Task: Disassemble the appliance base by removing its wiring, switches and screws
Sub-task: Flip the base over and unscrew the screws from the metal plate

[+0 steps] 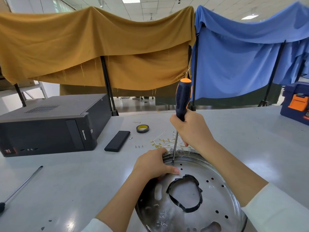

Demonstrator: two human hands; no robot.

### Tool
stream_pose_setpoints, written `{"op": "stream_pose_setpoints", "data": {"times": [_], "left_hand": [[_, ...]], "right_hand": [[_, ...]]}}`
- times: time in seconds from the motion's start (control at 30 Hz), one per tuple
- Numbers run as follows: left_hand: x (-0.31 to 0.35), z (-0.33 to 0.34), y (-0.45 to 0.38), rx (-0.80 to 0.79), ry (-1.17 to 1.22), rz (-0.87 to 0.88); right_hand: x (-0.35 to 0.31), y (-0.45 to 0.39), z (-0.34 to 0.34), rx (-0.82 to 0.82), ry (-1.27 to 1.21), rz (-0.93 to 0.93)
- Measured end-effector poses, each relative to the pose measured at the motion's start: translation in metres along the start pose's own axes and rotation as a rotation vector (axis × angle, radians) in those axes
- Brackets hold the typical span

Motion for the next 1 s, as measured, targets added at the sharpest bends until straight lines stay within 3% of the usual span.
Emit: {"op": "stream_pose_setpoints", "data": {"times": [0.67,0.83,1.0], "left_hand": [[-0.001,0.002,0.000,0.009,0.001,-0.015],[0.000,0.001,0.000,0.008,-0.005,-0.010],[-0.001,0.002,-0.001,0.006,-0.014,-0.014]], "right_hand": [[-0.002,0.001,0.002,0.088,0.016,0.006],[0.008,-0.007,0.013,-0.051,0.035,0.092],[0.014,-0.006,0.002,0.113,0.204,0.065]]}}
Point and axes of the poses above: each hand's wrist, its own y-axis away from the middle knuckle, its own z-axis out of the palm, x = y × z, the point moved 9 cm from there along -y, towards the middle knuckle, and after that the axes turned 1 degree about -y, right-handed, at the moved point
